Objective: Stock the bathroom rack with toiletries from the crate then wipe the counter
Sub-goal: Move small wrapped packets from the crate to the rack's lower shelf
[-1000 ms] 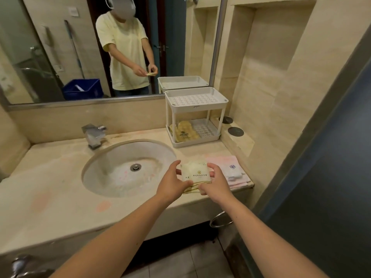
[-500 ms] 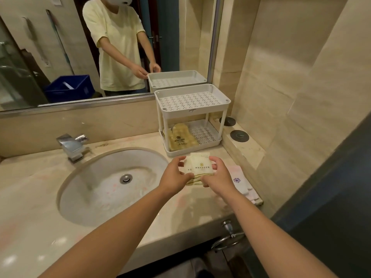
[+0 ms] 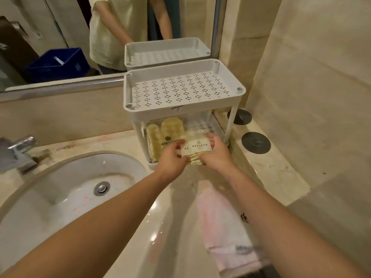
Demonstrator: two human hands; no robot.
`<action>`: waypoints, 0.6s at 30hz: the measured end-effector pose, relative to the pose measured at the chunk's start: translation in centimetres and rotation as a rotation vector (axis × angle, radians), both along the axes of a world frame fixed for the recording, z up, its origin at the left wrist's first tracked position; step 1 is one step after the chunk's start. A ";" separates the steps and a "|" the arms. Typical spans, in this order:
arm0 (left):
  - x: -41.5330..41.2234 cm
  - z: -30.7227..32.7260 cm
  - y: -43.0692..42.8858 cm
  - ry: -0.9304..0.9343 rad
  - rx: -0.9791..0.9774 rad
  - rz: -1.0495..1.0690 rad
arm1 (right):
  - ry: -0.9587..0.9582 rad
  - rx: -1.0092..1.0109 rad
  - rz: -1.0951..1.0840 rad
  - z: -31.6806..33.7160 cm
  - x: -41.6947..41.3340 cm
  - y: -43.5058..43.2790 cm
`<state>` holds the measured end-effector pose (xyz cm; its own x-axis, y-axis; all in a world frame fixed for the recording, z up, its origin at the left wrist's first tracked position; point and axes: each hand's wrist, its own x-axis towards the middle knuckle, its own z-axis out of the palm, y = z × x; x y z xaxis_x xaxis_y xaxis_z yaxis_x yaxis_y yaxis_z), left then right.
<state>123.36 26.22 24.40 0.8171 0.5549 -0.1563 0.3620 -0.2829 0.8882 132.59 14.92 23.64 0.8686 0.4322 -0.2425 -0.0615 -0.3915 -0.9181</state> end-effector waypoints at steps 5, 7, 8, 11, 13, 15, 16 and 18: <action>4.5 -2.3 2.2 -0.013 -0.005 0.029 | -0.003 0.027 0.004 -2.4 4.4 2.2; 6.2 -3.0 2.9 -0.003 -0.013 0.073 | 0.013 0.031 0.004 -3.0 6.0 3.3; 6.9 -3.5 3.3 0.007 -0.020 0.098 | 0.010 0.011 0.004 -3.2 6.8 3.7; 8.7 -4.6 4.1 0.013 -0.049 0.115 | -0.118 -0.138 0.037 -4.1 8.8 4.7; 9.7 -5.1 4.7 0.002 -0.052 0.101 | -0.177 -0.190 0.076 -4.7 9.9 5.2; 10.8 -5.5 5.3 -0.013 -0.085 0.088 | -0.222 -0.238 0.083 -5.0 11.1 5.7; 11.3 -5.6 5.5 -0.007 -0.097 0.088 | -0.244 -0.264 0.074 -5.2 11.6 6.0; 12.2 -5.9 6.0 0.013 -0.101 0.087 | -0.255 -0.285 0.058 -5.5 12.5 6.5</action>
<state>135.58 32.22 18.48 0.7641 0.6044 -0.2256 0.3931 -0.1590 0.9056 145.06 21.37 18.14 0.8928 0.4285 -0.1388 0.1845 -0.6291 -0.7551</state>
